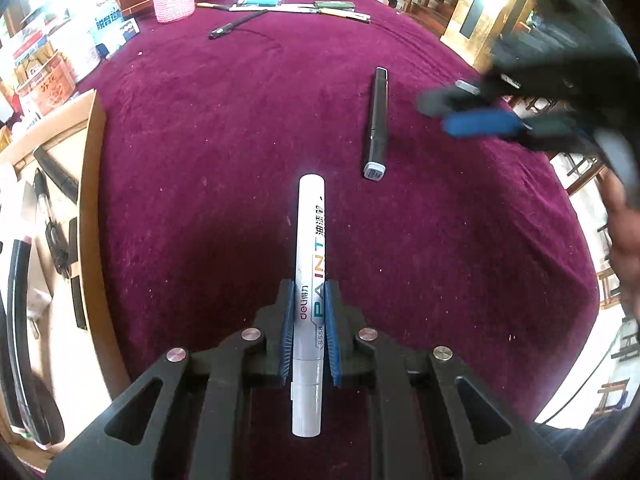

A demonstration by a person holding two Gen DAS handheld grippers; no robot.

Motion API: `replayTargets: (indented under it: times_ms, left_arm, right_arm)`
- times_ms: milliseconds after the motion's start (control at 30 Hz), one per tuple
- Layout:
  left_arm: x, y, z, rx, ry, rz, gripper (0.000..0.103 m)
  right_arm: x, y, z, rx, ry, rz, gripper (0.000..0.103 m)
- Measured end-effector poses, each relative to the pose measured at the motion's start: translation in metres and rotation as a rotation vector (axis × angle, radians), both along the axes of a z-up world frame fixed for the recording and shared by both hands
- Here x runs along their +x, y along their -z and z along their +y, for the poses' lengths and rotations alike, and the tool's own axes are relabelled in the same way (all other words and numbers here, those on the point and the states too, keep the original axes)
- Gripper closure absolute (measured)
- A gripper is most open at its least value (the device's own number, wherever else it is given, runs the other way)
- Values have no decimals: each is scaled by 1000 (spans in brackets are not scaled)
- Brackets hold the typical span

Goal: Organize rigid objects
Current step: 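Grasp the white-ended black marker with the right tool while the left tool holds the paint marker, then carry the paint marker and black marker over the cardboard tray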

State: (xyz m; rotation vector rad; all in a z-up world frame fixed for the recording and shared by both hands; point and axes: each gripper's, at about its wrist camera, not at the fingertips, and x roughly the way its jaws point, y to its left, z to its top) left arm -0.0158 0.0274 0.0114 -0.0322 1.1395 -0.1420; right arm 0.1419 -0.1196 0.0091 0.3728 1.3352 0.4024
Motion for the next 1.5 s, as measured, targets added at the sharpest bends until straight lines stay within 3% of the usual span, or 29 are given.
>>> replayTargets:
  times_ms: [267, 333, 433, 500, 667, 900, 1133, 1500]
  left_arm:
    - [-3, 0, -2, 14, 30, -20, 90]
    - [-2, 0, -1, 11, 31, -22, 90]
    - [-3, 0, -3, 27, 34, -28, 90]
    - [-3, 0, -4, 33, 33, -29, 90]
    - [-5, 0, -8, 49, 28, -42, 90]
    - [0, 0, -14, 99, 6, -89, 90]
    - [1, -1, -22, 163, -19, -138, 91]
    - [-10, -12, -20, 210, -50, -204, 91]
  right_arm:
    - [28, 14, 35, -166, -41, 0, 75]
    - [29, 13, 43, -218, -67, -39, 75]
    - [25, 12, 48, -284, -129, -78, 84]
    - [22, 12, 40, -274, -153, -77, 90]
    - [-16, 10, 9, -241, -192, -65, 90]
    - [-82, 7, -9, -183, -251, -140, 90]
    - [-96, -2, -25, -135, -228, -171, 89]
    - [-109, -8, -14, -127, -264, -194, 89]
